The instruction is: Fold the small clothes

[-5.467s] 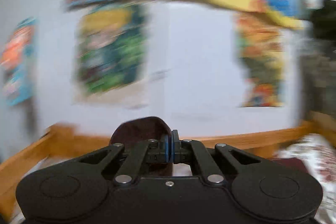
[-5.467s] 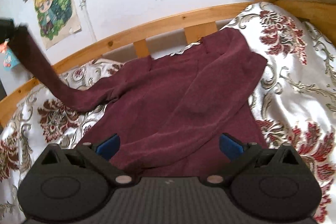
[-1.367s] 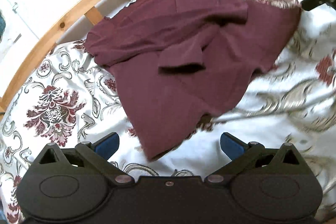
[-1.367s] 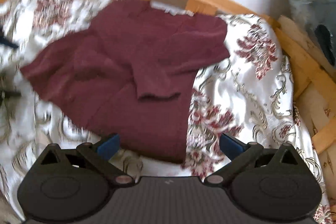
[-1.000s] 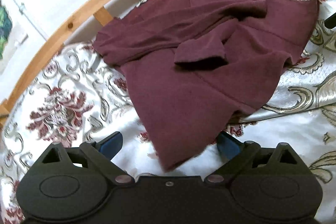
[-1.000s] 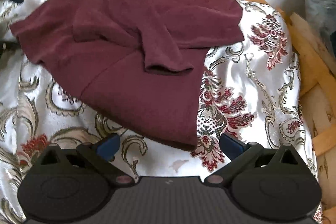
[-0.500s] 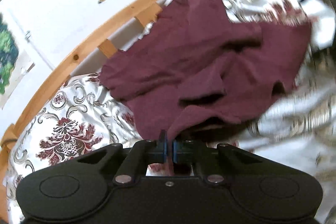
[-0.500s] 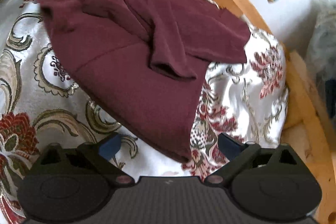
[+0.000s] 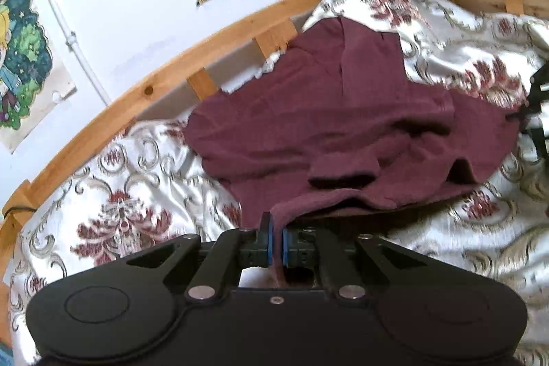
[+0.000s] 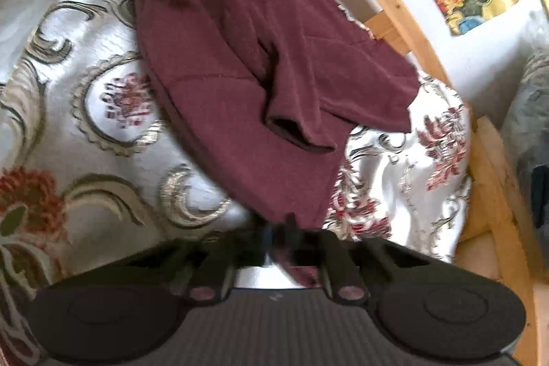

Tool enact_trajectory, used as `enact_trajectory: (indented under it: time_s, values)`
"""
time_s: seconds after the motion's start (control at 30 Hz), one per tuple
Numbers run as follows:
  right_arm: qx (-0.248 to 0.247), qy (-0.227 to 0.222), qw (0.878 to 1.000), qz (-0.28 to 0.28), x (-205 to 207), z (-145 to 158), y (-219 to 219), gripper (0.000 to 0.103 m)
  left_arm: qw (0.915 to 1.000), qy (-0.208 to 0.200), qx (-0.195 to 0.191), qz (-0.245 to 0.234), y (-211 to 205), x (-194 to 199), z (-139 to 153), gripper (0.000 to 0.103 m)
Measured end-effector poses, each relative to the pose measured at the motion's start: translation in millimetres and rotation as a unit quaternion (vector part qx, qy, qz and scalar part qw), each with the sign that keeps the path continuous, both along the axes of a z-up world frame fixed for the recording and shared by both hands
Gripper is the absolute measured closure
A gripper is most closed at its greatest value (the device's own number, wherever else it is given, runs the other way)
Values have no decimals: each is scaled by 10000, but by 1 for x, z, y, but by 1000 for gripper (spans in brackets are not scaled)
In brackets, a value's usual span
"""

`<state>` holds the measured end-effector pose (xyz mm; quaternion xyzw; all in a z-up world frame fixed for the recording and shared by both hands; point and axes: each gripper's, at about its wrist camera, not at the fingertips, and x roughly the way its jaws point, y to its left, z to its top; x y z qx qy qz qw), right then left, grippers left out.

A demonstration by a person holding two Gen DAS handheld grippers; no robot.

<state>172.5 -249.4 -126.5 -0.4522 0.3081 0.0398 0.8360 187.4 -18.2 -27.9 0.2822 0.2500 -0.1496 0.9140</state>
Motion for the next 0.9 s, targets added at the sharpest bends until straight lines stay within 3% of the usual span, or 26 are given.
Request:
enact_trajectory:
  time_s: [0.23, 0.33, 0.63, 0.9]
  values:
    - [-43, -209, 9995, 249, -27, 33, 3, 96, 9985, 380, 377, -150, 4, -35, -5, 99]
    - [-155, -385, 9984, 376, -51, 51, 4, 97, 9972, 747, 68, -69, 8, -45, 13, 99]
    - [215, -534, 9979, 295, -151, 93, -5, 97, 9861, 1546, -602, 119, 22, -99, 61, 99]
    - [536, -759, 9957, 25, -212, 124, -2, 97, 9825, 1675, -806, -86, 31, -152, 87, 99]
